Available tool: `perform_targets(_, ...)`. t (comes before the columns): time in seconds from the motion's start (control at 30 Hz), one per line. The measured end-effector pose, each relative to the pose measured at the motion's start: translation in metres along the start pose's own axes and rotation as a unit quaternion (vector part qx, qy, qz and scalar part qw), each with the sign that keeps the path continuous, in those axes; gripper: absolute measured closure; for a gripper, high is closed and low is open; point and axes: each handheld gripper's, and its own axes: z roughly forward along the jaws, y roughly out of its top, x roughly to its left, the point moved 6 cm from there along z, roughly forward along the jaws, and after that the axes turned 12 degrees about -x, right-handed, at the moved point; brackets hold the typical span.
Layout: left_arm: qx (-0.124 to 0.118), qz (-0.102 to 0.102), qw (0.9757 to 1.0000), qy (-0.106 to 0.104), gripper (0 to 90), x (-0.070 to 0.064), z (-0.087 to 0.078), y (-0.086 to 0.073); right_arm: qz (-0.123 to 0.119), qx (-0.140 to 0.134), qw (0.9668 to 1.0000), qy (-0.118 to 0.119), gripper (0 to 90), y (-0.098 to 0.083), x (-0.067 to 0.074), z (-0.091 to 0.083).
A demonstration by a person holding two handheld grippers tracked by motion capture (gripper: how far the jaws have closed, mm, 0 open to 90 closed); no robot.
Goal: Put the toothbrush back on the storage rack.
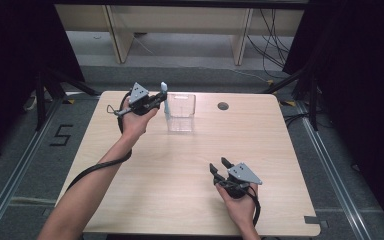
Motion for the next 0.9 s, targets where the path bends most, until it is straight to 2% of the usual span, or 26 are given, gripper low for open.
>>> perform_targets(0.07, 0.003, -0.001, 1.0000, 0.001, 85.6, 0.000, 0.000, -0.001, 0.006, -0.001, 0.9999, 0.008, 49.1, 0.000, 0.002, 0.001)
perform_targets(0.13, 0.010, -0.011, 0.9999, 0.003, 85.5, -0.002, 0.000, -0.004, 0.007, 0.001, 1.0000, 0.006, 49.1, 0.000, 0.002, 0.001)
perform_targets(0.33, 0.017, -0.010, 0.9998, 0.005, 85.5, -0.002, 0.000, -0.009, 0.016, 0.002, 0.9998, 0.009, 49.0, -0.001, 0.003, 0.001)
perform_targets(0.4, 0.019, -0.010, 0.9997, 0.006, 85.5, -0.002, 0.000, -0.010, 0.015, 0.001, 0.9999, 0.008, 49.0, -0.001, 0.003, 0.001)
perform_targets(0.47, 0.023, -0.010, 0.9997, 0.007, 85.5, -0.002, 0.000, -0.011, 0.001, 0.000, 1.0000, 0.003, 49.0, 0.000, 0.000, 0.000)
perform_targets(0.57, 0.027, -0.012, 0.9995, 0.008, 85.5, -0.002, 0.000, -0.013, 0.006, -0.001, 0.9999, 0.010, 48.9, 0.000, 0.002, 0.001)
perform_targets(0.6, 0.028, -0.011, 0.9995, 0.008, 85.5, -0.001, 0.000, -0.014, 0.021, 0.003, 0.9997, 0.013, 48.9, -0.001, 0.004, 0.001)
perform_targets(0.63, 0.029, -0.012, 0.9995, 0.008, 85.5, -0.001, 0.000, -0.014, 0.006, 0.000, 0.9999, 0.011, 48.9, -0.001, 0.002, 0.001)
perform_targets(0.73, 0.032, -0.013, 0.9994, 0.010, 85.5, -0.001, 0.000, -0.015, 0.017, 0.002, 0.9998, 0.011, 48.9, -0.001, 0.004, 0.001)
perform_targets(0.9, 0.039, -0.012, 0.9991, 0.010, 85.5, -0.001, 0.000, -0.019, 0.018, 0.004, 0.9998, 0.010, 48.9, -0.001, 0.004, 0.001)
